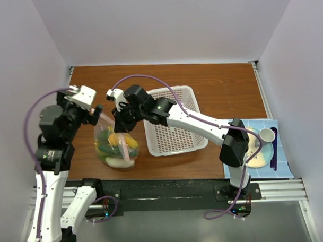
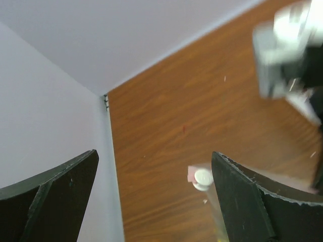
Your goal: Open the zip-top bag and remove the fake food
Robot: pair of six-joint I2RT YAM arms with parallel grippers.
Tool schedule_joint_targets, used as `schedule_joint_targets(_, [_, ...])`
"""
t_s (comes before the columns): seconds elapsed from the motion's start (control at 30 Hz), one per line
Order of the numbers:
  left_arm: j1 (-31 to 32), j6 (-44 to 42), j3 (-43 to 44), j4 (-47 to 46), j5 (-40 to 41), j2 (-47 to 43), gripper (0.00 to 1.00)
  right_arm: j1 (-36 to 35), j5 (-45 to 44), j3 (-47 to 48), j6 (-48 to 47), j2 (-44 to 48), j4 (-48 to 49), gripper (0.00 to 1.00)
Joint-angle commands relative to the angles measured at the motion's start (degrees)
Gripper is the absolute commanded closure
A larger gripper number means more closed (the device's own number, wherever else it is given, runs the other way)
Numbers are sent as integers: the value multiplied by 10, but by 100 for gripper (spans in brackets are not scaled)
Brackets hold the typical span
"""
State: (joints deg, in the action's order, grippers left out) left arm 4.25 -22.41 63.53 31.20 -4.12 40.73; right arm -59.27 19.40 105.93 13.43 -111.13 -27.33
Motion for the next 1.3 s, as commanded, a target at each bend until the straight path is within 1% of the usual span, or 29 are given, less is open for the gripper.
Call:
schedule_joint_targets(0.0, [1, -162, -90, -65, -27, -38, 0, -5, -16, -15, -60, 74, -2, 100])
schedule_joint_targets(0.03, [1, -165, -91, -75, -28, -38, 0, -5, -32, -20, -67, 93, -3, 100])
schedule_joint_targets(0.1, [0, -137, -63, -84, -42, -26, 0, -3, -47, -26, -82, 107, -9, 100])
schedule_joint_targets(0.13, [-3, -117, -47, -78, -63, -5, 0, -2, -48, -24, -87, 113, -13, 100])
schedule_joint_targets(0.17, [-5, -76, -15, -72, -77, 8, 0, -1, -51, -22, -91, 114, -17, 100])
schedule_joint_targets(0.2, [-9, -59, 2, -61, -100, 24, 0, 0, -52, -17, -93, 113, -20, 100])
schedule_joint_targets(0.23, [-22, -42, 16, -42, -157, 53, 0, 1, -52, -14, -95, 113, -25, 100])
schedule_joint_targets(0.3, [-42, -8, 48, -22, -232, 75, 0, 1, -48, -17, -95, 116, -30, 100])
schedule_joint_targets(0.33, [-79, -1, 59, -4, -310, 96, 0, 1, -47, -20, -95, 117, -31, 100])
schedule_joint_targets(0.4, [-123, 24, 77, 3, -382, 112, 0, 1, -53, -39, -96, 128, -31, 100])
schedule_joint_targets(0.43, [-183, 25, 83, 22, -476, 132, 0, 3, -53, -48, -96, 133, -26, 100])
schedule_joint_targets(0.47, [-219, 22, 98, 36, -534, 145, 0, 2, -53, -58, -97, 137, -22, 100])
schedule_joint_targets(0.5, [-254, 17, 108, 53, -591, 179, 1, 2, -57, -76, -97, 149, -19, 100])
schedule_joint_targets(0.53, [-321, 6, 119, 101, -702, 201, 8, 4, -59, -84, -97, 153, -12, 100])
schedule_joint_targets(0.57, [-349, -17, 142, 125, -749, 226, 11, 6, -59, -92, -94, 158, -9, 100])
schedule_joint_targets(0.6, [-372, -32, 156, 156, -789, 283, 14, 7, -60, -107, -91, 166, -5, 100])
schedule_joint_targets(0.63, [-404, -61, 171, 245, -842, 314, 16, 12, -55, -114, -90, 171, 3, 100])
schedule_joint_targets(0.67, [-412, -147, 205, 299, -853, 342, 15, 15, -53, -119, -86, 173, 6, 100])
schedule_joint_targets(0.7, [-413, -218, 224, 365, -854, 392, 14, 16, -52, -123, -84, 175, 6, 100])
schedule_joint_targets(0.73, [-412, -298, 235, 441, -843, 406, 13, 17, -48, -124, -82, 177, 7, 100])
schedule_joint_targets(0.8, [-412, -321, 211, 442, -854, 410, 10, 20, -38, -123, -76, 178, 10, 100])
schedule_joint_targets(0.83, [-407, -349, 181, 441, -870, 406, 6, 25, -31, -123, -71, 181, 17, 100])
schedule_joint_targets(0.87, [-404, -354, 159, 436, -888, 401, 5, 27, -11, -123, -61, 181, 25, 100])
schedule_joint_targets(0.9, [-403, -351, 131, 422, -911, 385, 7, 29, -2, -122, -55, 183, 30, 100])
schedule_joint_targets(0.93, [-400, -297, 82, 361, -937, 377, 9, 34, 12, -120, -50, 185, 41, 100])
schedule_joint_targets(1.03, [-366, -315, 50, 327, -936, 358, 12, 42, 46, -107, -33, 188, 57, 100])
schedule_joint_targets(1.2, [-343, -309, 51, 316, -936, 335, 12, 45, 80, -97, -11, 177, 78, 100])
schedule_joint_targets(1.27, [-330, -283, 49, 288, -936, 321, 12, 46, 90, -96, -3, 169, 89, 100])
